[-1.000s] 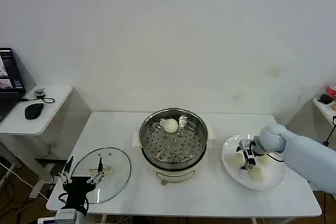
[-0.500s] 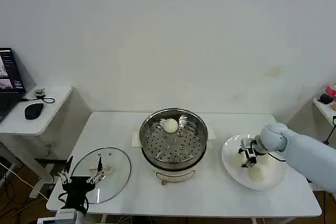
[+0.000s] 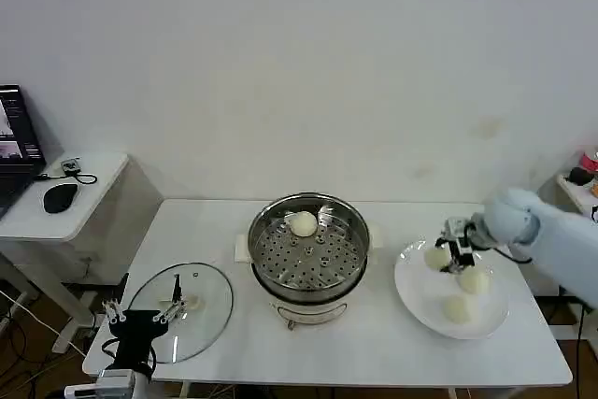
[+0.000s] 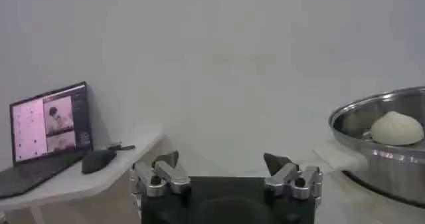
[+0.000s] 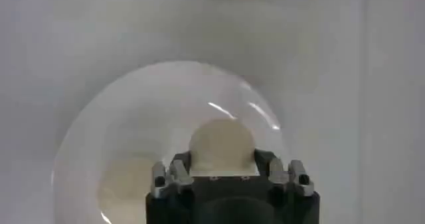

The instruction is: Take steamed baozi put them in steamer then cover it.

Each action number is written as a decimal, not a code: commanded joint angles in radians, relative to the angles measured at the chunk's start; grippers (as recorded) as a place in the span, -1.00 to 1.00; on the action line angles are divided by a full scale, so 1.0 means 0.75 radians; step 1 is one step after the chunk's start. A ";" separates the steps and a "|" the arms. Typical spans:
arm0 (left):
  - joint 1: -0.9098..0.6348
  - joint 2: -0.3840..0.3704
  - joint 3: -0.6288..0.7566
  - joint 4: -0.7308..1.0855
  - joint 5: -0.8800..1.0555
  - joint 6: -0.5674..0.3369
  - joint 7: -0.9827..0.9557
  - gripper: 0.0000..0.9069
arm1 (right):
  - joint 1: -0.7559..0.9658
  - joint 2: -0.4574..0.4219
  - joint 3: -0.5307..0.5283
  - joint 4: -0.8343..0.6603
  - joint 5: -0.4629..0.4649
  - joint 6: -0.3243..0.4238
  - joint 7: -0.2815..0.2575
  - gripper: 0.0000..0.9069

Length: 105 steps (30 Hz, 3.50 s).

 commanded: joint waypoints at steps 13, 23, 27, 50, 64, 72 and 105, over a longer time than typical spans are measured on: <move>-0.031 0.005 -0.010 0.008 0.001 0.007 -0.006 1.00 | 0.717 0.537 -0.392 0.149 0.654 -0.310 0.129 0.49; -0.032 0.002 -0.062 -0.011 -0.017 0.007 -0.005 1.00 | 0.473 0.967 -0.390 -0.166 0.736 -0.453 0.276 0.49; -0.032 -0.009 -0.068 -0.025 -0.016 0.007 -0.007 1.00 | 0.372 1.046 -0.389 -0.283 0.708 -0.458 0.269 0.49; -0.012 -0.022 -0.083 -0.025 -0.015 -0.010 -0.010 1.00 | 0.240 1.095 -0.380 -0.362 0.654 -0.458 0.241 0.49; -0.011 -0.024 -0.077 -0.026 -0.014 -0.011 -0.013 1.00 | 0.293 1.051 -0.372 -0.327 0.610 -0.456 0.222 1.00; -0.021 -0.017 -0.060 -0.018 -0.011 -0.011 -0.010 1.00 | 0.584 0.736 -0.396 -0.037 0.672 -0.440 0.182 1.00; 0.007 0.009 -0.028 0.023 0.002 -0.032 0.003 1.00 | -0.406 -0.442 0.174 0.220 -0.182 0.142 -0.177 1.00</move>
